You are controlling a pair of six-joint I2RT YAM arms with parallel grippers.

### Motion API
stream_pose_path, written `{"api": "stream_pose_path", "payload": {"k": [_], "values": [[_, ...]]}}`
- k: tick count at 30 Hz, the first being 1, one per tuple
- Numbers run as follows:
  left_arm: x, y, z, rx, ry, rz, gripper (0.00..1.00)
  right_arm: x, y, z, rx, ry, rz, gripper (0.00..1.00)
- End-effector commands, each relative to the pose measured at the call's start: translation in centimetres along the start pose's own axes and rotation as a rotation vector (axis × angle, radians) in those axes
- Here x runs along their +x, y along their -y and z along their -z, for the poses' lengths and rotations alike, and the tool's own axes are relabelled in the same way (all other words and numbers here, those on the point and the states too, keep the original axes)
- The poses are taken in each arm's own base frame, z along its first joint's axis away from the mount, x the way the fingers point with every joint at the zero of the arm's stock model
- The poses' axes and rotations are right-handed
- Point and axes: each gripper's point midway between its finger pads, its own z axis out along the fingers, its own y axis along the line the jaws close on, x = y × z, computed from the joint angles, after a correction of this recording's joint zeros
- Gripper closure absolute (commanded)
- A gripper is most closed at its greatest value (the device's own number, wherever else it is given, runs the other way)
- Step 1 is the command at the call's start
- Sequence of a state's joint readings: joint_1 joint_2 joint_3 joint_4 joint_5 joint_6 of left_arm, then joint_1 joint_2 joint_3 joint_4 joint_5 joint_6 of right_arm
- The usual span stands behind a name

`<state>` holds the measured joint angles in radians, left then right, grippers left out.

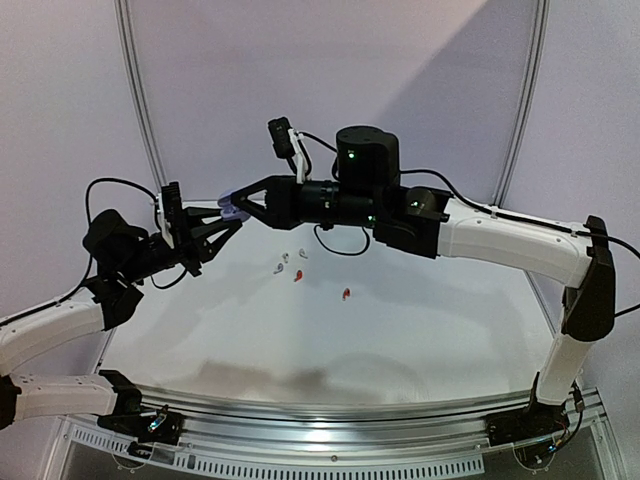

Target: Insert the wireless bluetooth earbuds into the charging case

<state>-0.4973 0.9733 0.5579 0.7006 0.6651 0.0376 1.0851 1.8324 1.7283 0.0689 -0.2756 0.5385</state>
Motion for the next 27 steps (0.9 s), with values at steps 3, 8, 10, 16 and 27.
{"api": "stream_pose_path", "payload": {"k": [3, 8, 10, 16, 27], "values": [[-2.1, 0.4, -0.1, 0.015, 0.061, -0.046, 1.00, 1.0, 3.1, 0.3, 0.129, -0.018, -0.021, 0.83], [-2.2, 0.5, 0.0, 0.021, 0.063, -0.034, 1.00, 0.9, 4.0, 0.7, 0.183, -0.014, -0.028, 0.81], [-2.3, 0.6, 0.0, 0.025, 0.065, -0.025, 1.00, 0.7, 4.0, 0.7, 0.188, -0.011, -0.026, 0.81], [-2.5, 0.9, 0.0, 0.039, 0.070, -0.016, 1.00, 0.5, 3.7, 0.4, 0.176, -0.019, -0.023, 0.80], [-0.1, 1.1, 0.2, 0.038, -0.030, 0.214, 1.00, -2.0, 3.6, 1.9, 0.253, 0.023, 0.011, 0.65]]}}
